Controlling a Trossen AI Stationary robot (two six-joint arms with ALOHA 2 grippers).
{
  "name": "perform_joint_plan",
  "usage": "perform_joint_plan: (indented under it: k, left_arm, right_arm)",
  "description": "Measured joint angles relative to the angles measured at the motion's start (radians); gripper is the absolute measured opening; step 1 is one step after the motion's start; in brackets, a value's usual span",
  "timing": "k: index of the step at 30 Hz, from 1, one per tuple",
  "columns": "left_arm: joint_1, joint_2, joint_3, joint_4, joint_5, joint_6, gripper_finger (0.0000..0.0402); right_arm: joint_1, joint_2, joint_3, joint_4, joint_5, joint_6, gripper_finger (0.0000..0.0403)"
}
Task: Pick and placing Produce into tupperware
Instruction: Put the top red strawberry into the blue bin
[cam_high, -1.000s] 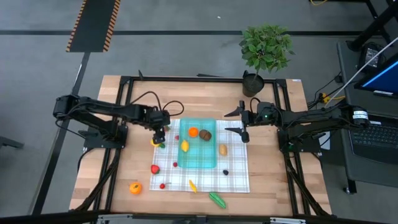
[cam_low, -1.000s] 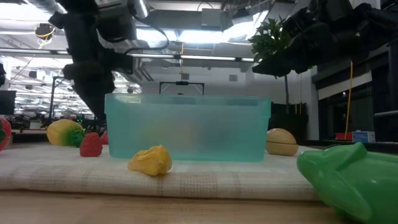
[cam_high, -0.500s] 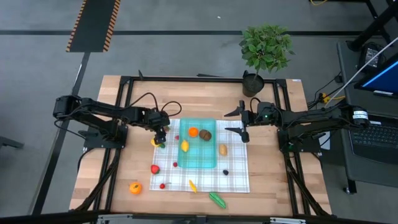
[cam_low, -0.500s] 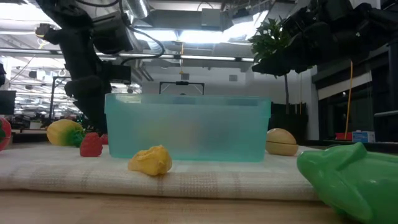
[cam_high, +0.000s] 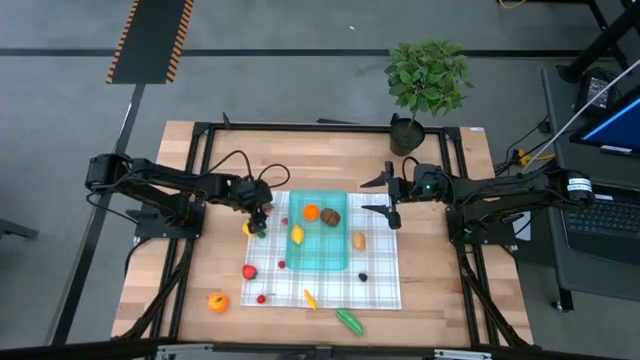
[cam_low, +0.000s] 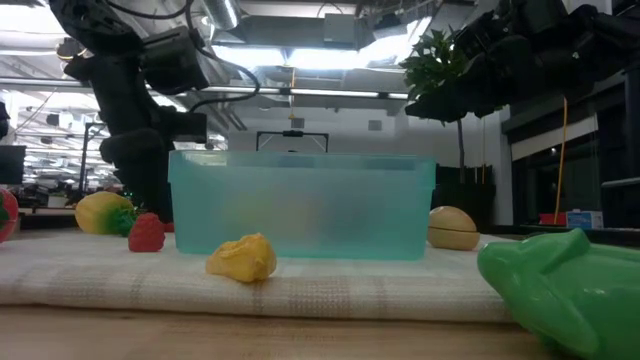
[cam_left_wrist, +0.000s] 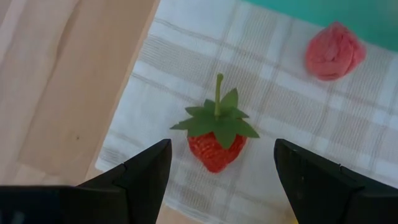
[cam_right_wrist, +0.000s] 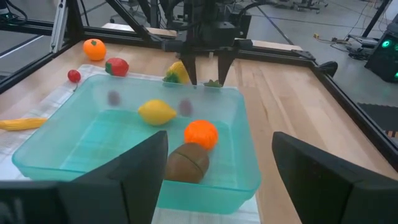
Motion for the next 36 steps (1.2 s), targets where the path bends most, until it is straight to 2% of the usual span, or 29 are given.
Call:
perform_joint_plan:
  k: [15, 36]
  left_arm:
    - [0.0, 0.0, 0.0, 0.028, -0.001, -0.002, 0.0275]
    - [0.0, 0.0, -0.015, 0.037, -0.062, -0.026, 0.0275]
  right_arm:
    - [0.0, 0.0, -0.001, 0.0, 0.0, 0.0, 0.0289]
    - [0.0, 0.0, -0.001, 0.0, 0.0, 0.0, 0.0289]
